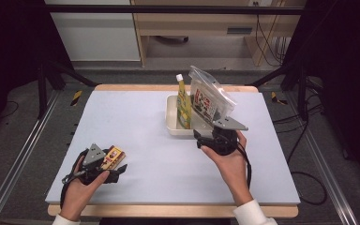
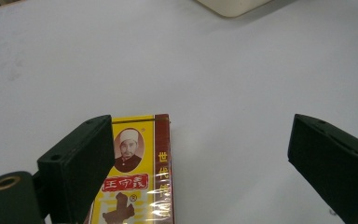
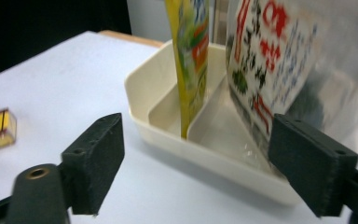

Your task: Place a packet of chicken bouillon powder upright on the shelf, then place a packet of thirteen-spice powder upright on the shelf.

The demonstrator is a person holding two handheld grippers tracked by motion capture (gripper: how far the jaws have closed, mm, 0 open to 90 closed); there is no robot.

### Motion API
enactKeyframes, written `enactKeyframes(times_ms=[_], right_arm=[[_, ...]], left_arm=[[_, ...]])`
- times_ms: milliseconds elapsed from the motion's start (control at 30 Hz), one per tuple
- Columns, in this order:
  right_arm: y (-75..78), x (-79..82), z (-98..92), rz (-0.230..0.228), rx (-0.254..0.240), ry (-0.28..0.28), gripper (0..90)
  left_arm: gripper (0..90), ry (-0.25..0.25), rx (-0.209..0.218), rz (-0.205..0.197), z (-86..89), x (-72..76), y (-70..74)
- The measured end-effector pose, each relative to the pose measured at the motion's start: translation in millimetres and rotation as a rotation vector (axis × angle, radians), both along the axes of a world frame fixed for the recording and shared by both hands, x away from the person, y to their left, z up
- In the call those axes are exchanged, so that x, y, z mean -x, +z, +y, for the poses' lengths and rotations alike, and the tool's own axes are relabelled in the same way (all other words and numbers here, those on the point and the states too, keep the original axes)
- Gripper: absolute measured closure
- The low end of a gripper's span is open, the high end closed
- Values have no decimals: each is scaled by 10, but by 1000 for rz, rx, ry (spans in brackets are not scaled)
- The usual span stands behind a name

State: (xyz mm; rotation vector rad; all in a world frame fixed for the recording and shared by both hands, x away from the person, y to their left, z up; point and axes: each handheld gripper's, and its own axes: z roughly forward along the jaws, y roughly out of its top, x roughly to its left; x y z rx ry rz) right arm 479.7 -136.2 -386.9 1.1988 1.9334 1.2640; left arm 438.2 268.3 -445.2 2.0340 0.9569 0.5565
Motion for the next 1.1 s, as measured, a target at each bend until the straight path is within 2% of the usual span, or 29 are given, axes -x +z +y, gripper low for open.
enactKeyframes(times_ms=[100,200,267,333,367,400,433,500,533,633,700,767,833,933,1100], right_arm=[[-122,107,-60,19,14,12,130],[-226,185,-137,1,20,18,114],[-281,202,-168,10,9,39,118],[-314,208,-163,17,42,69,115],[-332,218,-159,16,48,69,124],[-351,230,-154,24,49,77,121],[-368,238,-150,30,69,81,118],[-416,262,-139,6,142,78,129],[-449,269,-133,10,166,78,128],[-499,280,-143,25,176,80,137],[-482,276,-179,15,166,56,140],[-482,272,-212,16,152,35,140],[-488,270,-231,17,160,24,141],[-503,266,-235,19,168,15,144],[-558,259,-167,50,183,24,143]], left_arm=[[68,2,-29,-7,11,2,20],[69,13,-39,11,-3,-21,58],[72,9,-96,29,-54,-37,121],[72,1,-152,36,-115,-57,202],[72,-8,-165,50,-140,-74,251],[71,-15,-155,59,-169,-92,295],[71,-26,-156,70,-199,-111,341],[71,-38,-203,87,-256,-143,430],[71,-46,-236,95,-283,-159,468],[75,-36,-311,146,-347,-183,585],[81,-30,-343,192,-370,-191,651],[82,-27,-375,255,-366,-203,707],[82,-16,-398,304,-347,-217,727],[85,5,-451,365,-300,-243,665],[112,16,-493,451,-164,-276,473]])
